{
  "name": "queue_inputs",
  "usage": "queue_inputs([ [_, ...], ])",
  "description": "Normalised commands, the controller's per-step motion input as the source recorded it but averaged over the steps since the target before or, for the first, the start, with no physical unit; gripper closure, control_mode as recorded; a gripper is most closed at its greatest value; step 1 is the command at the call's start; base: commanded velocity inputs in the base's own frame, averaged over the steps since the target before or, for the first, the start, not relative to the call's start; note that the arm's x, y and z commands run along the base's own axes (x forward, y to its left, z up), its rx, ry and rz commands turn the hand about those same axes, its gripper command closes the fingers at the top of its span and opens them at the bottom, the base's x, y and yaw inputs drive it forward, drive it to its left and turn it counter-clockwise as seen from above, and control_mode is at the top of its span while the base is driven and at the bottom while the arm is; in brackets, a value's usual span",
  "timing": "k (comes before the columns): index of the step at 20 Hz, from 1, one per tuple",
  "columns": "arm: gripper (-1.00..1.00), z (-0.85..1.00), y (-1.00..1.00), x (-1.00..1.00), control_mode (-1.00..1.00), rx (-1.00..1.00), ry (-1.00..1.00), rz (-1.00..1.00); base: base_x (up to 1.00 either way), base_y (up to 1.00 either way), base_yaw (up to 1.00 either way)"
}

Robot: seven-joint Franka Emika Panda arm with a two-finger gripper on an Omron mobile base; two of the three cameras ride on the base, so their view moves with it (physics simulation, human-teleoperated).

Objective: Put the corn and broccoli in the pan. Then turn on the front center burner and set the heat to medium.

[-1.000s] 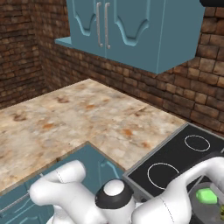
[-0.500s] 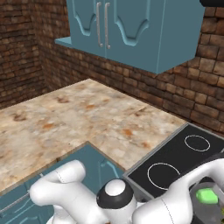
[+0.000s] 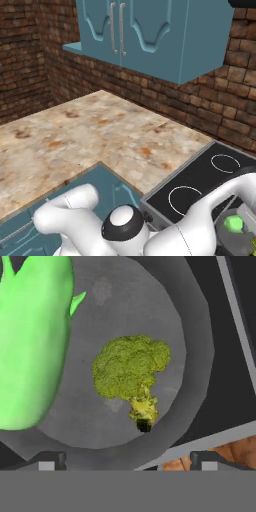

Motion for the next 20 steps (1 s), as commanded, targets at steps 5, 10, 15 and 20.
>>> queue_inputs([
  [5, -1.00, 0.56, 0.68, -0.35, -1.00, 0.00, 0.00, 0.10, 0.00, 0.00, 0.00],
  [10, -1.00, 0.43, 0.88, -0.39, -1.00, 0.00, 0.01, 0.16, 0.00, 0.00, 0.00],
  [15, -1.00, 0.38, 0.99, -0.31, -1.00, -0.02, 0.00, 0.18, 0.00, 0.00, 0.00],
  [20, -1.00, 0.24, 1.00, -0.17, -1.00, -0.01, 0.00, 0.18, 0.00, 0.00, 0.00],
])
